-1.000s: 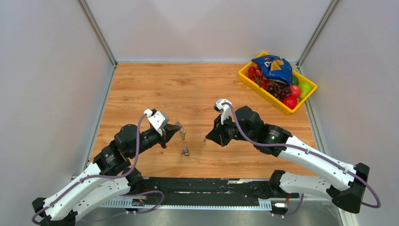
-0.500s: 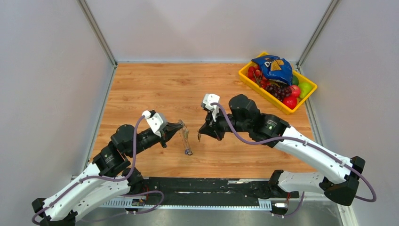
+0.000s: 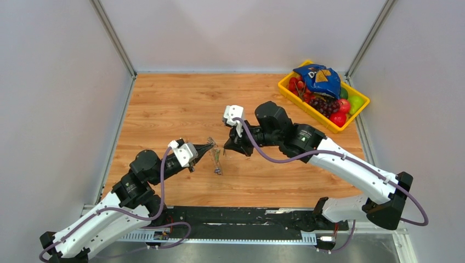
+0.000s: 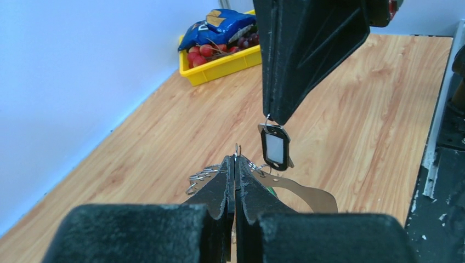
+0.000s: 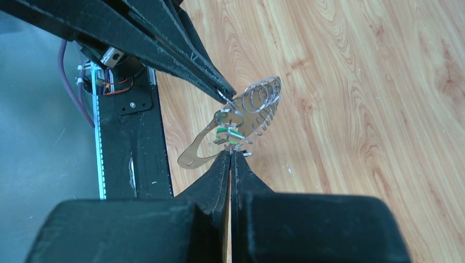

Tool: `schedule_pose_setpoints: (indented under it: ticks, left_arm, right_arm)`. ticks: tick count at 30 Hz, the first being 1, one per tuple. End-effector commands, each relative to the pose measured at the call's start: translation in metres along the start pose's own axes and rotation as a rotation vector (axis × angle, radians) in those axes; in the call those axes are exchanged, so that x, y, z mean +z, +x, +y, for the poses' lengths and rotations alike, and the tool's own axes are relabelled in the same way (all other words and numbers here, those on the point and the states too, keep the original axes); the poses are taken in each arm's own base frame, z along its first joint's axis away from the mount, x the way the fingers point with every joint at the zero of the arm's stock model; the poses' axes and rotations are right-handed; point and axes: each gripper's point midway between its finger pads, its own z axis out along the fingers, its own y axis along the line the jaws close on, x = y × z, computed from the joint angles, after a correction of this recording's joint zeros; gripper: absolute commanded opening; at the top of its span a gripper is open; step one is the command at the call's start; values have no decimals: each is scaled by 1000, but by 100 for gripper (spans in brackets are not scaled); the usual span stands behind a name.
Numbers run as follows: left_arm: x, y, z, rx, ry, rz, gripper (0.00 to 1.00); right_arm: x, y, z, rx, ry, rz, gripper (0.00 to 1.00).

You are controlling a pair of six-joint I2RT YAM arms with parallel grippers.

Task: Put the keys on the keyring

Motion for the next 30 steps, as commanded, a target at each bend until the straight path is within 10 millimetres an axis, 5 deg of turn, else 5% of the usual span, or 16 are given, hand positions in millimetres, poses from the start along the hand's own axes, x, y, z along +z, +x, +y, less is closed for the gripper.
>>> schedule_pose_setpoints:
  ticks: [1, 30]
  left_arm:
    - [-3, -36, 13, 95, -50, -145, 0]
    - [-14, -40, 15, 88, -78, -189, 0]
  right_arm:
    - [-1, -32, 1, -75, -27, -71, 0]
    - [18, -68, 10, -92, -41, -111, 0]
